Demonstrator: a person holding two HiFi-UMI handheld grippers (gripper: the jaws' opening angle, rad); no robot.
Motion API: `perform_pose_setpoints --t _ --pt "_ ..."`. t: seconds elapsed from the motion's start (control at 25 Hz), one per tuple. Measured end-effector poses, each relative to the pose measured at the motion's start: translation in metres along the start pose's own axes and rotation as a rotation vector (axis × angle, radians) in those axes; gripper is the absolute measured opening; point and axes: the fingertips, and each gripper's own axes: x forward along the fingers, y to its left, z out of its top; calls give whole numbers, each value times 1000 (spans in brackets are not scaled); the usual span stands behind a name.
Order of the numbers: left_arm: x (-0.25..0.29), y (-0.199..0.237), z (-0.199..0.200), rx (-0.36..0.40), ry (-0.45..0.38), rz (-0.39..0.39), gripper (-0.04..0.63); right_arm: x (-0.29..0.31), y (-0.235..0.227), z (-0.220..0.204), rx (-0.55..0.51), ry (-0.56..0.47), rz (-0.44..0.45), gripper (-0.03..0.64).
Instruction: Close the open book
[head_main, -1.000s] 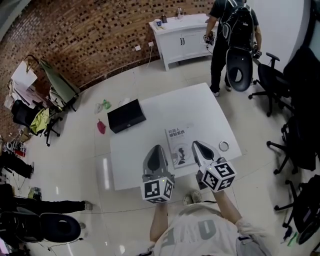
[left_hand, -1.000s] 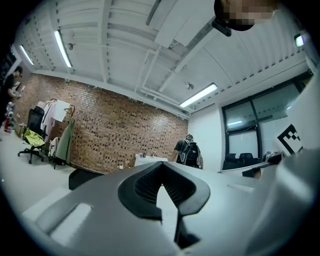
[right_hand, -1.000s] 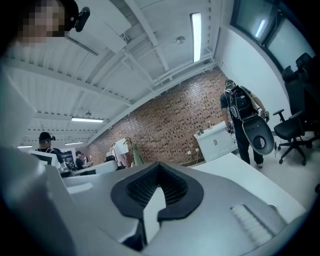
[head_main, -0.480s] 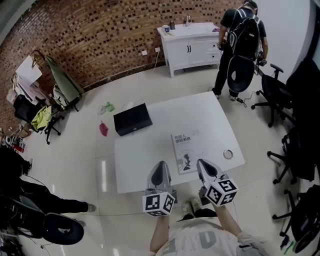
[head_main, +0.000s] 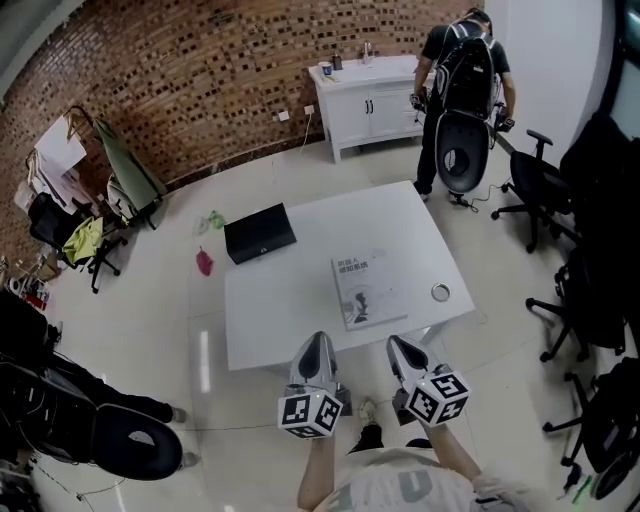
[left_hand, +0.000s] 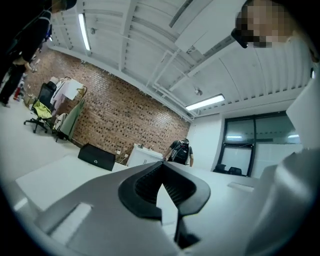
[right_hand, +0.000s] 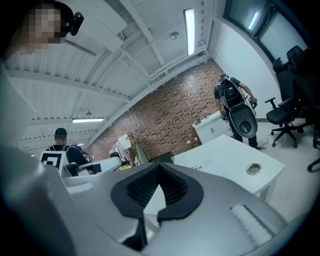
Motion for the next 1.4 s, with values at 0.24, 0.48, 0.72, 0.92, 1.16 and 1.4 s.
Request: perform_pose_setpoints --t 0.24,0.48,0.72,0.92,1.16,1.4 --pt "-98 -89 -27 83 -6 -35 15 -137 18 -32 -18 -51 6 5" --pt "-246 -139 -51 64 -67 41 15 -282 43 -76 -31 -65 12 5" --pt "-350 -176 -53 66 -67 103 15 -383 82 -105 -17 -41 18 5" --pt "-385 -225 -45 126 -90 64 15 -422 105 -105 -42 -60 56 5" --pt "-422 -245 -51 125 -86 42 15 -446 126 -117 -42 -57 74 3" --pt "-447 -239 -50 139 -95 74 15 -462 145 -124 -105 -60 71 3"
